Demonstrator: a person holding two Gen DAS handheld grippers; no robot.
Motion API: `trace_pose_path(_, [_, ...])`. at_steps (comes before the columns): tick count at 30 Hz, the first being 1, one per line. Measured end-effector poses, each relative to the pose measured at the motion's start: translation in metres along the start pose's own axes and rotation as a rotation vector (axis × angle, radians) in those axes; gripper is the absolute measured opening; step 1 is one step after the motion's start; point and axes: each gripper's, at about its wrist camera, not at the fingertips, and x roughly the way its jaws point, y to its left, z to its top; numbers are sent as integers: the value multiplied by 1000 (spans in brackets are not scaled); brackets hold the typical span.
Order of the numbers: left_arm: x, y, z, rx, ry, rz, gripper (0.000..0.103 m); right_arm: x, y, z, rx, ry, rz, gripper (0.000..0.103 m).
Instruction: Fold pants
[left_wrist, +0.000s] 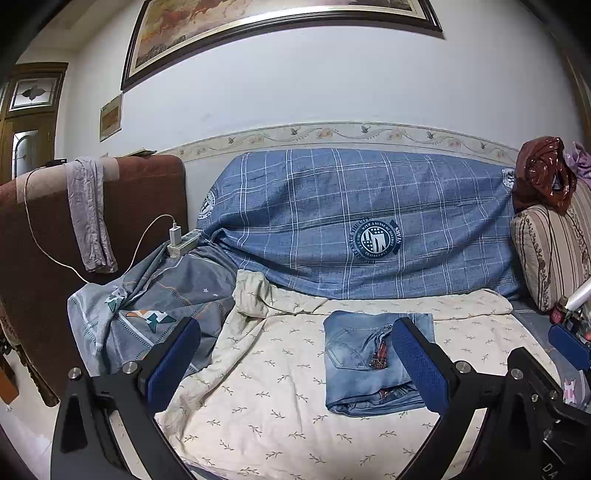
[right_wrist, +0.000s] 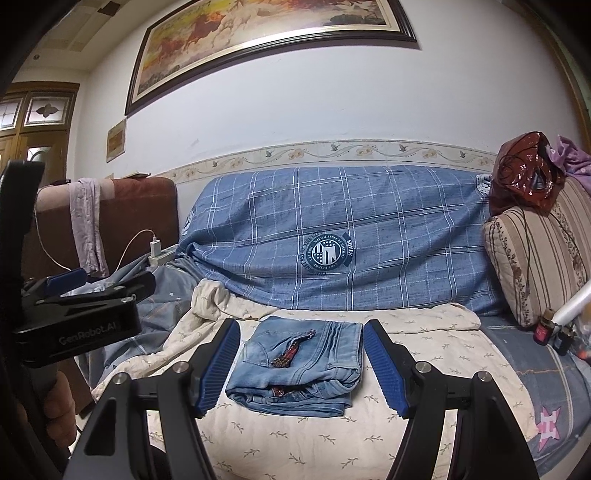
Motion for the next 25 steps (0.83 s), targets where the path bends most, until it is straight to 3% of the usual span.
trace_pose_path(25, [15, 16, -5, -52, 22, -51, 103, 23, 14, -7, -30, 61, 8, 73])
